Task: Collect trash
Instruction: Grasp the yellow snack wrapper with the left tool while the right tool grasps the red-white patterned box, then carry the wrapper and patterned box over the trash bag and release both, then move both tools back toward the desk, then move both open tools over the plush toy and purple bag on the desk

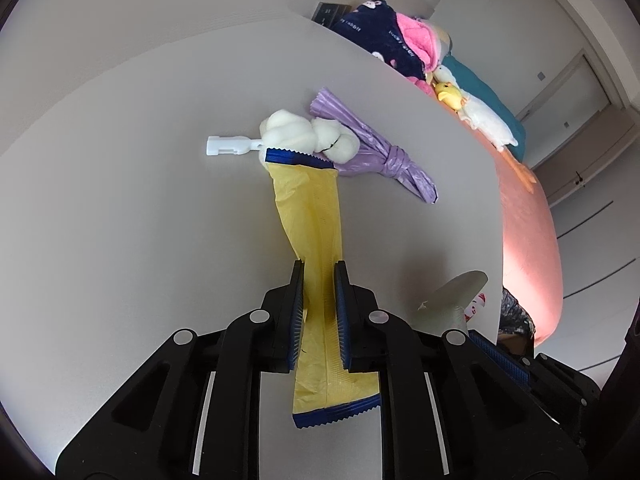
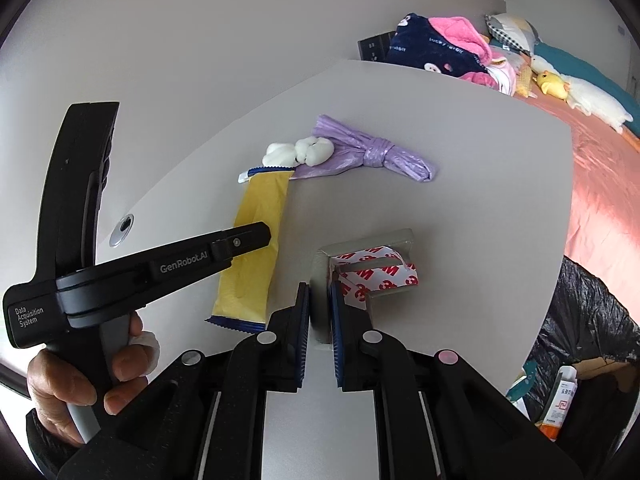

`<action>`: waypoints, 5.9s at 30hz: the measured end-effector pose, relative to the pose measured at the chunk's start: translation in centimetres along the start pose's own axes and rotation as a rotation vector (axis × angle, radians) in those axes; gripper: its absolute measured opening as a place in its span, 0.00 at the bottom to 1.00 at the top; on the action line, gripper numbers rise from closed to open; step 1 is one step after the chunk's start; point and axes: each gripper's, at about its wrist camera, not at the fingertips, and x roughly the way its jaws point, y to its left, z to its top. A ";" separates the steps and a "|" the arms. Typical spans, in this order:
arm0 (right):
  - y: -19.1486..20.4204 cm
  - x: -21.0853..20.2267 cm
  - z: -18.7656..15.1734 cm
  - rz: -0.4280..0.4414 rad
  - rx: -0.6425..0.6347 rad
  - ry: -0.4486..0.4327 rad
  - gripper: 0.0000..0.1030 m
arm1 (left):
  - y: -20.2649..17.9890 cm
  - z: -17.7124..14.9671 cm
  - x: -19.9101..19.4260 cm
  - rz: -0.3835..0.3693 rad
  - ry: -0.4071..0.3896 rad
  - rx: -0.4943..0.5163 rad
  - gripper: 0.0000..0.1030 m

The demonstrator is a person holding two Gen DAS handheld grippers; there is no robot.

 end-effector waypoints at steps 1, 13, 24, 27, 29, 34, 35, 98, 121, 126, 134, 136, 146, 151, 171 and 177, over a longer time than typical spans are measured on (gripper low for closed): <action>-0.3 -0.3 0.0 0.000 0.007 -0.006 0.11 | -0.3 0.0 -0.2 -0.002 -0.005 0.007 0.13; -4.0 -4.3 -0.8 0.008 0.078 -0.061 0.11 | -4.9 -1.8 -1.5 -0.022 -0.027 0.108 0.13; -7.3 -7.2 -2.4 0.001 0.131 -0.094 0.11 | -7.9 -4.1 -2.1 -0.054 -0.025 0.141 0.13; -8.1 -7.9 -2.9 -0.002 0.143 -0.102 0.11 | -8.8 -4.6 -2.2 -0.063 -0.023 0.156 0.13; -8.7 -8.4 -3.1 -0.003 0.153 -0.109 0.11 | -9.6 -5.0 -2.2 -0.071 -0.021 0.167 0.13; -10.3 -9.7 -3.6 -0.012 0.178 -0.130 0.11 | -11.4 -6.0 -2.1 -0.082 -0.017 0.197 0.13; -10.5 -10.0 -3.7 -0.013 0.183 -0.134 0.11 | -11.8 -6.2 -2.1 -0.085 -0.016 0.204 0.13; -24.5 -20.3 -10.6 -0.171 0.479 -0.207 0.78 | -26.9 -13.6 0.8 -0.154 0.136 0.516 0.93; -22.4 -17.4 -9.5 -0.136 0.420 -0.185 0.78 | -22.2 -11.5 0.2 -0.095 0.078 0.467 0.93; -21.0 -16.1 -8.3 -0.124 0.387 -0.187 0.78 | -20.3 -10.4 0.0 -0.068 0.066 0.447 0.93; -19.0 -13.5 -6.4 -0.104 0.365 -0.167 0.78 | -17.1 -8.5 -0.2 -0.029 0.039 0.422 0.93; -18.4 -12.8 -5.9 -0.107 0.361 -0.167 0.78 | -16.1 -8.0 -0.2 -0.023 0.035 0.412 0.93; -15.8 -9.3 -3.3 -0.094 0.316 -0.139 0.78 | -11.8 -5.3 -0.2 0.023 0.015 0.356 0.93; -14.5 -7.7 -2.1 -0.086 0.293 -0.118 0.78 | -9.8 -4.1 -0.1 0.038 0.005 0.331 0.93; -11.1 -0.6 2.8 -0.081 0.210 -0.049 0.78 | -3.1 2.1 0.9 0.151 -0.082 0.304 0.92; -11.1 1.0 3.8 -0.078 0.205 -0.025 0.78 | -1.8 3.9 2.4 0.165 -0.065 0.310 0.86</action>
